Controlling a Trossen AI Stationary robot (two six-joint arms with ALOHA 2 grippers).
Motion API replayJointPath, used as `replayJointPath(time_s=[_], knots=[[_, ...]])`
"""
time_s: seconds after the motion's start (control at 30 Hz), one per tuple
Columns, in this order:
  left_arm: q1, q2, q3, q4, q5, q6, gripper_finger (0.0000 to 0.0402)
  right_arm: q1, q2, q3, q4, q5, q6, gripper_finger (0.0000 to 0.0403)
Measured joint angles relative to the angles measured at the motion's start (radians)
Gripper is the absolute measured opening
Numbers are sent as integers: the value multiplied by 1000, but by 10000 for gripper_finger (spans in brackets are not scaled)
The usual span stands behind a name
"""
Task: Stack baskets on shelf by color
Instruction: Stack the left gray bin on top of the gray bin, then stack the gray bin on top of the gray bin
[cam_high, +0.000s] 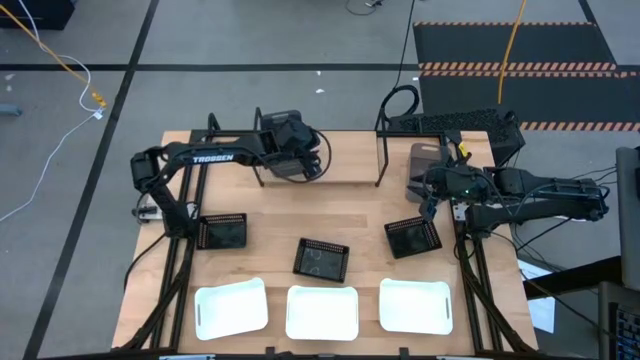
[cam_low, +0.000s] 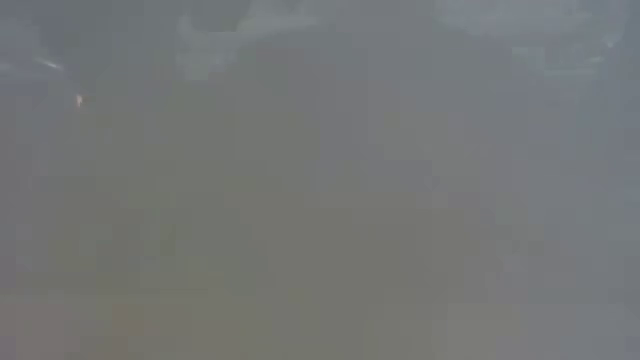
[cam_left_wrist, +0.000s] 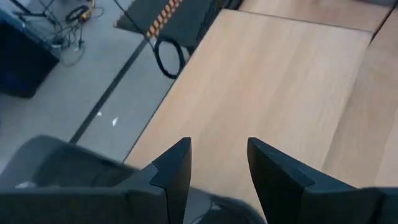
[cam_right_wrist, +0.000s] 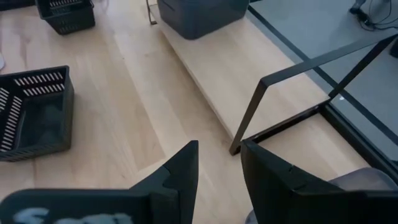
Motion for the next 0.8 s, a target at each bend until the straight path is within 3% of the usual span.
replayJointPath(time_s=[0.37,0.47,0.6,0.8], knots=[[-10,-32,0,-265,-19,-126,159,0,0,-48,10,0,-11,114],[-20,-70,0,-264,-27,-149,159,0,0,-69,40,1,-37,114],[-60,-119,0,-119,6,-127,159,0,0,-73,70,0,-66,114],[-184,-76,4,403,347,16,159,0,-42,-60,138,-147,-128,114]])
